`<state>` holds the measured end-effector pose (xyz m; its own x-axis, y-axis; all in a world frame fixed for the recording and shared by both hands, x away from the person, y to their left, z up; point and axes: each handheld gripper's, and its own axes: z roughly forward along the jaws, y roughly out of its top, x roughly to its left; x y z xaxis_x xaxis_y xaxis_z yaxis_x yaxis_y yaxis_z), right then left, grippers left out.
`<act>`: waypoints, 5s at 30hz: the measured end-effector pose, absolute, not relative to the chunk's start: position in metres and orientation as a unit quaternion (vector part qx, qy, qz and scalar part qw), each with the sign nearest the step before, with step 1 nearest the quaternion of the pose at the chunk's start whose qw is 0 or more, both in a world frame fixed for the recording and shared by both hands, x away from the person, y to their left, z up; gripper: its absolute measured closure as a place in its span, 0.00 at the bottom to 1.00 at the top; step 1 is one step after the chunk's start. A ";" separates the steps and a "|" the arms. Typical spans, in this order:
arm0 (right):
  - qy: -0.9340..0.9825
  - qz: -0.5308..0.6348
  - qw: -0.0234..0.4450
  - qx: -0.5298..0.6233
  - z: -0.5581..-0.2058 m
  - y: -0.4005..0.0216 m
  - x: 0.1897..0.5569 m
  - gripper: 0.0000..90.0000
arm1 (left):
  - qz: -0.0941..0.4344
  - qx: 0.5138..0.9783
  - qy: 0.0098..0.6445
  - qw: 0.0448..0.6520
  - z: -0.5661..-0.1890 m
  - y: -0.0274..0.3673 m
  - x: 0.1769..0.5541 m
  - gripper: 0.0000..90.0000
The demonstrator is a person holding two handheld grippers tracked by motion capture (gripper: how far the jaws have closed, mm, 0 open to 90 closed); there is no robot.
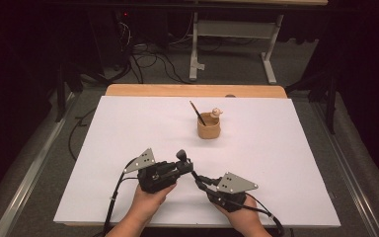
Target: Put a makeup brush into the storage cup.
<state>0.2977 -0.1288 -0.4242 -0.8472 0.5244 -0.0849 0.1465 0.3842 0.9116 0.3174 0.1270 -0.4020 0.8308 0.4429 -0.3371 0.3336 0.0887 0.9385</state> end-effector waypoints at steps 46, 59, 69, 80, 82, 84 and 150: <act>0.797 0.531 0.193 0.211 -0.417 -0.130 0.296 0.90 | 0.062 0.704 0.273 0.653 -0.415 0.104 0.311 0.76; 0.780 0.539 0.208 0.238 -0.412 -0.150 0.305 0.90 | 0.095 0.709 0.282 0.639 -0.408 0.117 0.314 0.52; 0.771 0.535 0.225 0.261 -0.410 -0.167 0.312 0.90 | 0.141 0.716 0.309 0.611 -0.404 0.133 0.319 0.39; 0.761 0.540 0.234 0.273 -0.407 -0.177 0.316 0.90 | 0.164 0.722 0.331 0.586 -0.400 0.159 0.321 0.28; 0.760 0.538 0.238 0.276 -0.406 -0.178 0.316 0.90 | 0.167 0.719 0.335 0.586 -0.400 0.164 0.320 0.25; 0.758 0.540 0.238 0.276 -0.406 -0.181 0.316 0.90 | 0.171 0.717 0.343 0.582 -0.399 0.171 0.320 0.23; 0.727 0.537 0.280 0.324 -0.358 -0.186 0.360 0.90 | 0.197 0.706 0.360 0.577 -0.413 0.209 0.310 0.00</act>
